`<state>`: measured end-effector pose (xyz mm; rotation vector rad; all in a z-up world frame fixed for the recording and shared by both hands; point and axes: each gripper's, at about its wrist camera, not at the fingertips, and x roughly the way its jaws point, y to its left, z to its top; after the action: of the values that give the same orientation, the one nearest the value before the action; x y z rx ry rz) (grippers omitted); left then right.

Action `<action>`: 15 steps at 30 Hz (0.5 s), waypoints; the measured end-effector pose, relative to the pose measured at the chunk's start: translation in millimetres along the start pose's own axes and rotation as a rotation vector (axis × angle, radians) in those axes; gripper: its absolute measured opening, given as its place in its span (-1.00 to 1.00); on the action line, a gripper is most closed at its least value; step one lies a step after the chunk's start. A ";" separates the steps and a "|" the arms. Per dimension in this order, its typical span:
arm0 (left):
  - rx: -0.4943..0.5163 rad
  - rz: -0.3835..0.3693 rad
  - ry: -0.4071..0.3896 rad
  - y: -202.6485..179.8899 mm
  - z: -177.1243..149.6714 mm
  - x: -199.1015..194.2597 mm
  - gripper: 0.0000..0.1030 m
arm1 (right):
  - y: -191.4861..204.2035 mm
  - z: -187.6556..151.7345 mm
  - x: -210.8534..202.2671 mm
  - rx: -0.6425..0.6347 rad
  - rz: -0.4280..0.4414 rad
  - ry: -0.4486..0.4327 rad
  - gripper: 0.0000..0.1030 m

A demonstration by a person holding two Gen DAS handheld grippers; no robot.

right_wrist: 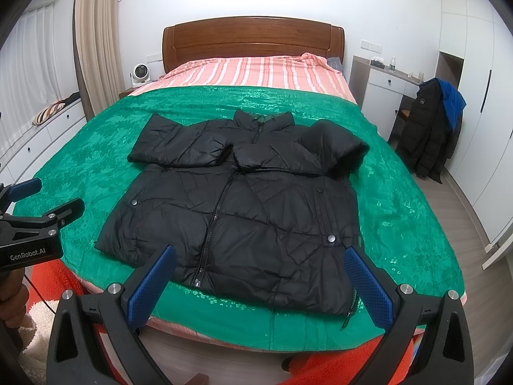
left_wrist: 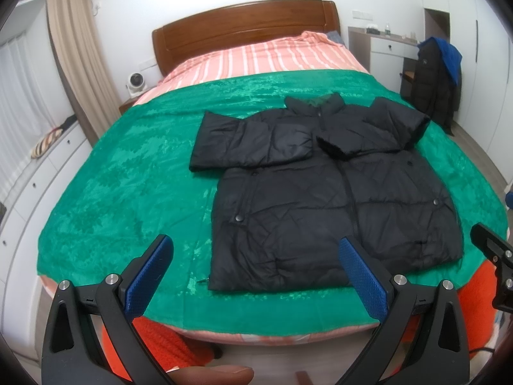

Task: Fold large clothes

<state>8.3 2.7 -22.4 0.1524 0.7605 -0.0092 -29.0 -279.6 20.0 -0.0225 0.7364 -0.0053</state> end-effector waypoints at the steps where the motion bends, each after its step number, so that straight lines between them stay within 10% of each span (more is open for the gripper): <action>1: 0.000 0.000 0.000 -0.4 0.1 0.1 1.00 | 0.1 0.0 0.2 0.000 0.000 0.000 0.99; 15: 0.003 0.001 -0.001 -0.9 0.6 1.0 1.00 | 0.3 -0.3 0.2 0.000 0.000 0.002 0.99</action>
<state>9.4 1.7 -22.7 0.1552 0.7595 -0.0098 -29.1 -279.3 19.7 -0.0219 0.7385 -0.0052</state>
